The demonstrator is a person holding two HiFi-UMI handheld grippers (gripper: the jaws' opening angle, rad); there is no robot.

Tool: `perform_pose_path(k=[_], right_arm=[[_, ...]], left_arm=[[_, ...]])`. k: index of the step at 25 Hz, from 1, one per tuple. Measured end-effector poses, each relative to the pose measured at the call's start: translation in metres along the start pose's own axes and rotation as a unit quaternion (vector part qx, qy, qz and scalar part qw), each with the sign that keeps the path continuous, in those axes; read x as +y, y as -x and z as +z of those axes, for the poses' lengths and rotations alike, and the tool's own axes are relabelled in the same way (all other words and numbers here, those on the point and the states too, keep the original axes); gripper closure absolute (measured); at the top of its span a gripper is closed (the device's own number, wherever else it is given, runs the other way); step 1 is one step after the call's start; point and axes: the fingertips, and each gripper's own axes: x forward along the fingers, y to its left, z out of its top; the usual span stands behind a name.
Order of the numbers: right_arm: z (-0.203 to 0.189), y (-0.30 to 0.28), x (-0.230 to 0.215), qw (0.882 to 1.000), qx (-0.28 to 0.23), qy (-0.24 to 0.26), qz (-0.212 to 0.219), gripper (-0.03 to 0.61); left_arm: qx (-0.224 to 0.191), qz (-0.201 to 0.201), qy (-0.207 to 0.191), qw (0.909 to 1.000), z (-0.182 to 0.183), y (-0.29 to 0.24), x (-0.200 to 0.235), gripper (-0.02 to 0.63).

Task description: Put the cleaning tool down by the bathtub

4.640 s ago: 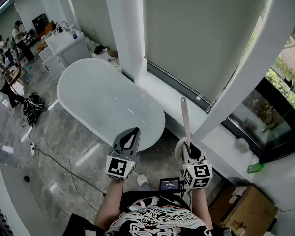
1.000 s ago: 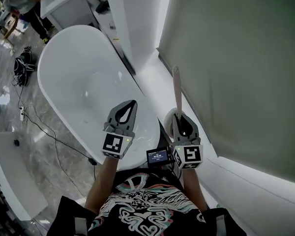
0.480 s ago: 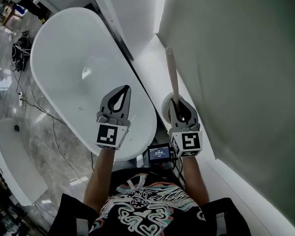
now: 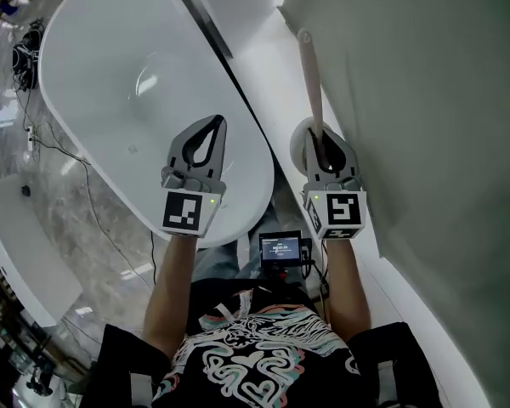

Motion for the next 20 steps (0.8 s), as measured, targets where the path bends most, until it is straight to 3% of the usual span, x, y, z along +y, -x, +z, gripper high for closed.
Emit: perform_pose_path(k=[20], right_arm=[[-0.119, -0.117, -0.016, 0.998, 0.051, 0.022, -0.005, 0.506]], left_arm=[[0.037, 0.036, 0.016, 0.9985, -0.153, -0.051, 0.053, 0.595]])
